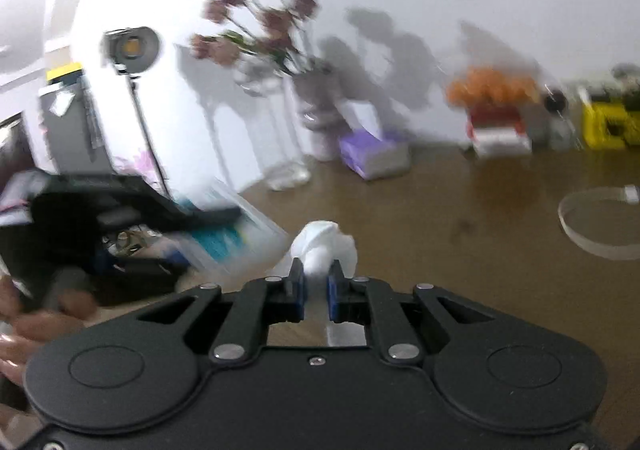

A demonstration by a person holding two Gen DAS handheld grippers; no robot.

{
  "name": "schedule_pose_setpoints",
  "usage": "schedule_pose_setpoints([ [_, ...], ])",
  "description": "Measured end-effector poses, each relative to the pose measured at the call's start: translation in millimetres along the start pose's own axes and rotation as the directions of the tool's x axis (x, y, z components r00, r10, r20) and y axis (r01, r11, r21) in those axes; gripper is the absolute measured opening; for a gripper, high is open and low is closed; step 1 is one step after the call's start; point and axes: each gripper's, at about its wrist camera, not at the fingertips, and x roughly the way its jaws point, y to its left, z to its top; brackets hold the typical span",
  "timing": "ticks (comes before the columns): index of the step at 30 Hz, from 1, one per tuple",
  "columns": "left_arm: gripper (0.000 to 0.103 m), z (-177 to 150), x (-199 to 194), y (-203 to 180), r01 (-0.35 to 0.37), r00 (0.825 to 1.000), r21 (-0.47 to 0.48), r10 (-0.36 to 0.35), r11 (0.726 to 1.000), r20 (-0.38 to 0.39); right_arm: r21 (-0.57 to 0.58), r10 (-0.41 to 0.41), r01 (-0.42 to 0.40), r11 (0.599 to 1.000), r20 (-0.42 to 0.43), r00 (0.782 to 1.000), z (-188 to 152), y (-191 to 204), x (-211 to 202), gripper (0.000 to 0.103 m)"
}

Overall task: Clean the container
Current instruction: 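Wipe the swab box end with the cotton while the left tool holds it upright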

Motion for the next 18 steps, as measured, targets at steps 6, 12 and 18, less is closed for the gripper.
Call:
schedule_pose_setpoints([
  [6,0.025,1.1,6.9,3.3,0.011,1.000,-0.017,-0.011,1.000,-0.017,-0.075,0.061,-0.066,0.995,-0.071,0.996,-14.9,19.6,-6.4,0.010],
  [12,0.025,-5.7,13.2,-14.6,-0.001,1.000,0.073,0.001,0.997,-0.001,0.011,-0.008,0.007,1.000,0.029,1.000,1.1,-12.6,-2.0,0.010],
  [18,0.025,-7.5,17.8,-21.9,-0.021,1.000,0.114,0.018,0.993,0.022,-0.111,-0.016,0.028,0.993,0.106,0.994,-26.9,10.6,-10.4,0.010],
])
